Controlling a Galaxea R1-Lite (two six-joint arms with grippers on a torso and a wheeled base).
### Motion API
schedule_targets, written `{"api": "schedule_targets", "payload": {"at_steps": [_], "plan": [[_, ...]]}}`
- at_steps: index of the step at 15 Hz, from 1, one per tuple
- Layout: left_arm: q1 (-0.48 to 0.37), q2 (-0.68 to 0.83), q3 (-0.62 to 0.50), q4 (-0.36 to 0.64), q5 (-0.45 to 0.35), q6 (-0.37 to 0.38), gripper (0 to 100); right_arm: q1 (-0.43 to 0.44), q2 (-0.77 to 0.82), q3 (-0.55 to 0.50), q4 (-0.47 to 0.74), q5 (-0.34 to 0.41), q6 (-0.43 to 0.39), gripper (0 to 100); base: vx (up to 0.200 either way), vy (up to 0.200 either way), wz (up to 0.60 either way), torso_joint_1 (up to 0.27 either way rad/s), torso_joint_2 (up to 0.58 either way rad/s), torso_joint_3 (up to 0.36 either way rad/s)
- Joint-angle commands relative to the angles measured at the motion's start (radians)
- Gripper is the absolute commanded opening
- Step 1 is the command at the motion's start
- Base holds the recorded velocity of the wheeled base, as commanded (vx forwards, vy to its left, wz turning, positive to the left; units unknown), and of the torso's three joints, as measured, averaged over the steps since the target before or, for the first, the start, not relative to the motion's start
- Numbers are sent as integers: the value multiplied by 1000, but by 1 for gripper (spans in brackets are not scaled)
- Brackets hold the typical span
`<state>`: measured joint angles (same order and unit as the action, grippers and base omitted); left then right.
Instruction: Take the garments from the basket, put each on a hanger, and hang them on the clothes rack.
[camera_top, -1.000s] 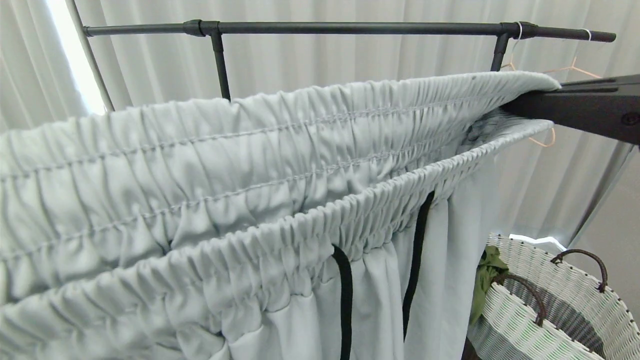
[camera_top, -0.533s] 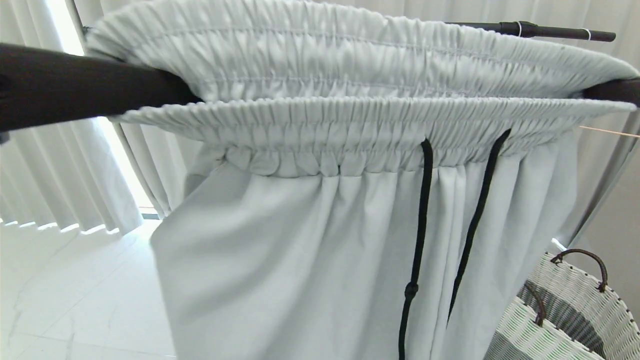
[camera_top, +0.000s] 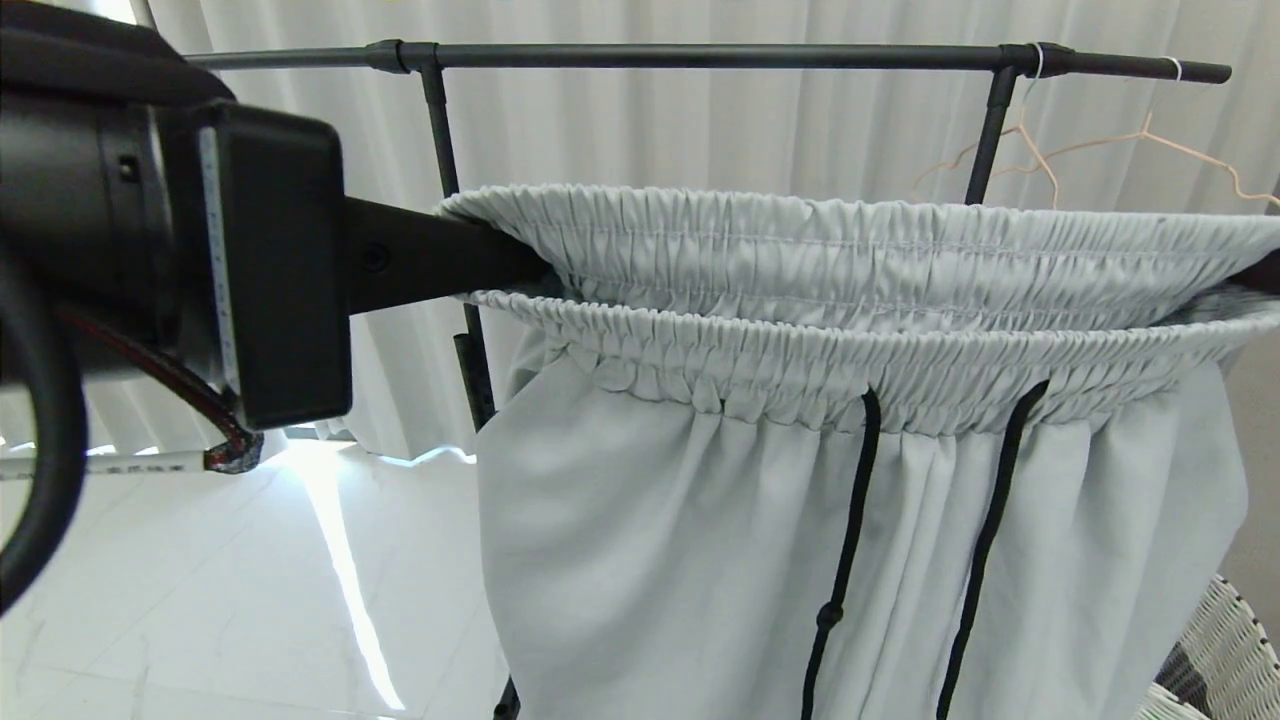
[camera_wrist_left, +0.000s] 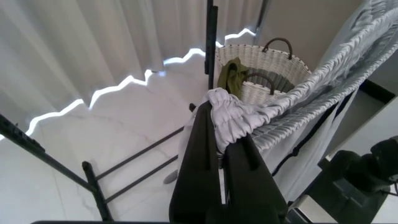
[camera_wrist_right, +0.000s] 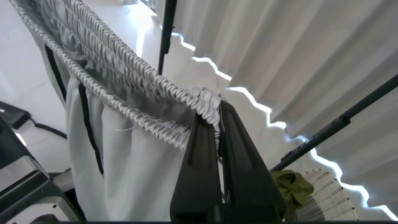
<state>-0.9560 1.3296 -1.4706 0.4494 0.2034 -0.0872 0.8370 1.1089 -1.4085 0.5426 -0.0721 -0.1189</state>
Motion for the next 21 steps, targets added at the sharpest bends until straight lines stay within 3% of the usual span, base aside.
{"api": "schedule_targets", "payload": {"at_steps": [1,9,10,15,18,19,21], "plan": [[-1,2,0,0,1,0,0,1,-1,0,-1,0,-2,0,0,0,0,0,0,0],[-1,-3,-5,0,1,46,0,-1,-3,0,-21,-2,-1,0,0,0,0,0,0,0],[0,-3,-7,0,1,46,0,-1,-4,0,-21,-2,-1,100,0,0,0,0,0,0],[3,0,-25,-5,19,47,0,-1,-46,48,-21,0,-5,100,0,0,0,0,0,0],[20,-4,-19,-1,116,81,0,-16,-113,108,-19,-12,-4,100,0,0,0,0,0,0],[54,-18,-11,0,146,127,0,-78,-123,112,-15,-46,-4,100,0,0,0,0,0,0],[166,-56,10,-1,179,248,0,-283,-118,126,-3,-132,-7,100,0,0,0,0,0,0]]}}
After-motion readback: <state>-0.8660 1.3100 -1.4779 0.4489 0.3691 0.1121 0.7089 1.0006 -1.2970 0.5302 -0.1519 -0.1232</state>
